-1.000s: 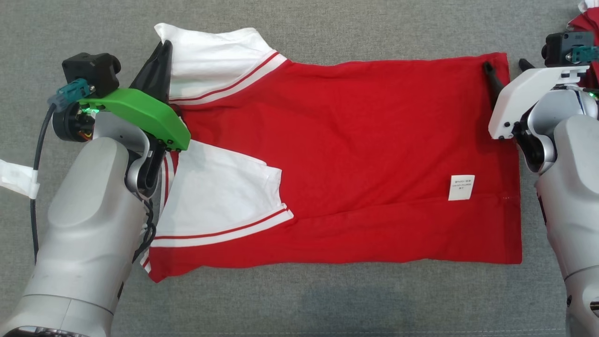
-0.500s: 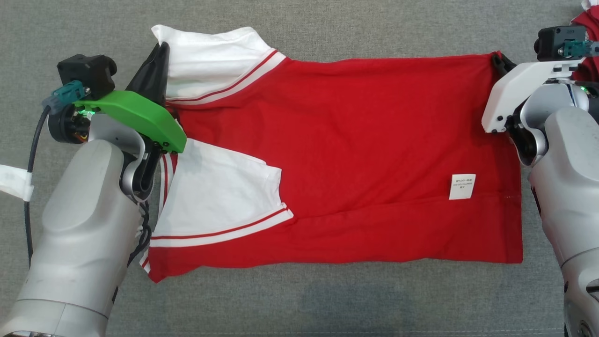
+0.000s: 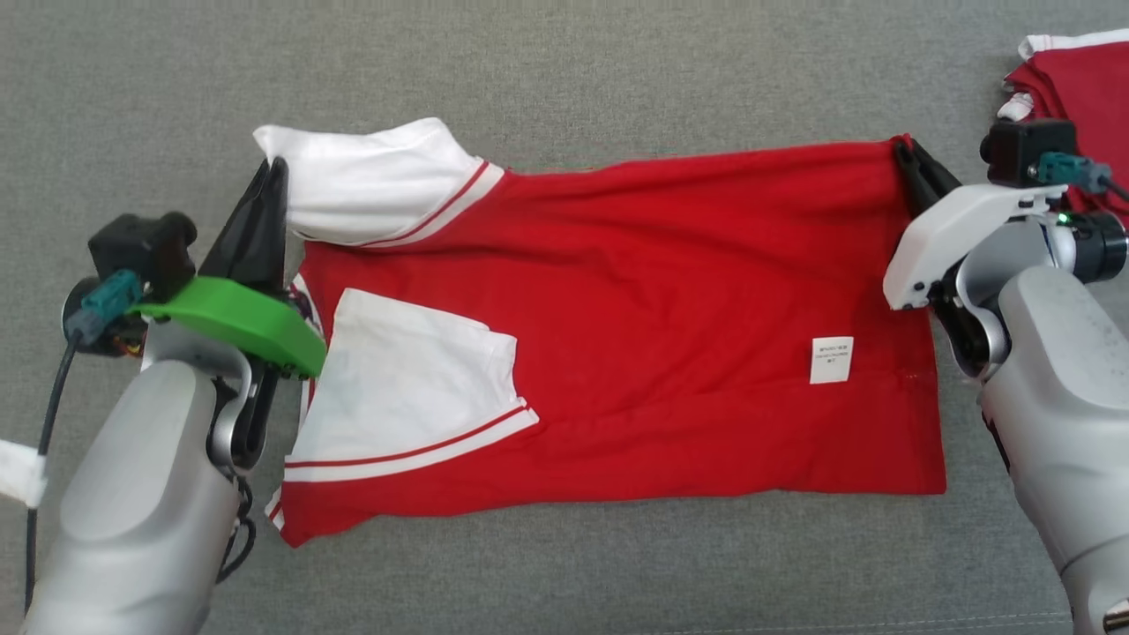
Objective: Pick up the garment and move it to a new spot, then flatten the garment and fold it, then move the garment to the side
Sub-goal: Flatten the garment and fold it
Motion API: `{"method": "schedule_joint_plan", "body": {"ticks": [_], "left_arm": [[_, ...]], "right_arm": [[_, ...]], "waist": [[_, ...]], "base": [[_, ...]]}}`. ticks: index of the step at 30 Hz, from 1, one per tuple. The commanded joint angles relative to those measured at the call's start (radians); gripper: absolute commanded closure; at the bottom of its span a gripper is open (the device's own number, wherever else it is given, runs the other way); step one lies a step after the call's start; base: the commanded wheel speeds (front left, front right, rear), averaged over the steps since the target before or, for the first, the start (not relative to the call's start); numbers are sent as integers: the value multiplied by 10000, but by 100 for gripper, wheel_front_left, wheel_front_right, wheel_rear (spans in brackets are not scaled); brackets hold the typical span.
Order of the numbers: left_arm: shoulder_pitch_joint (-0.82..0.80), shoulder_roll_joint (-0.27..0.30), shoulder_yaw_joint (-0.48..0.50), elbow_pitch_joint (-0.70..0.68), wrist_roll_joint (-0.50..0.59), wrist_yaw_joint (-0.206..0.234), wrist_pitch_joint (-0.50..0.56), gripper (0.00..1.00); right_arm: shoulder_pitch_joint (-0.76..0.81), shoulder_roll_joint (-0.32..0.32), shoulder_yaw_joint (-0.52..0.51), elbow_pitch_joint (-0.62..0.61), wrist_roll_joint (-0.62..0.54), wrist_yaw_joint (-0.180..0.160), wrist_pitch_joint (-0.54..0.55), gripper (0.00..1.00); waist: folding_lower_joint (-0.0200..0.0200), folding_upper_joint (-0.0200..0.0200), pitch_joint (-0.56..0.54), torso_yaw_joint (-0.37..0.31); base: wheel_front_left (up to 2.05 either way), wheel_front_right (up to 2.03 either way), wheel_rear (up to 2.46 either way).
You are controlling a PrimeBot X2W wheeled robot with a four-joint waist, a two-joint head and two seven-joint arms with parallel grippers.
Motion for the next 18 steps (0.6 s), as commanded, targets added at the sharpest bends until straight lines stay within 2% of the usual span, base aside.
{"method": "schedule_joint_plan", "body": {"ticks": [1, 7, 14, 18], "left_arm": [[413, 170, 31, -248, 144, 133, -71, 100], [2146, 498, 230, -1789, 15, 714, -135, 100], [4239, 462, 364, -3390, -431, 1477, -19, 100], [5026, 356, 353, -3678, -613, 1717, 52, 100]], "right_arm": [[379, -130, 78, -273, 182, -20, -144, 100], [2045, -221, 14, -1843, 950, -20, -476, 100], [4086, 73, -474, -3346, 1300, -20, -401, 100], [4900, 353, -825, -3728, 1305, -20, -319, 100]], "waist": [[0, 14, -384, -174], [0, 14, -1044, -335], [0, 14, -1556, -437], [0, 14, -1707, -429]], "base": [[0, 0, 0], [0, 0, 0], [0, 0, 0], [0, 0, 0]]}}
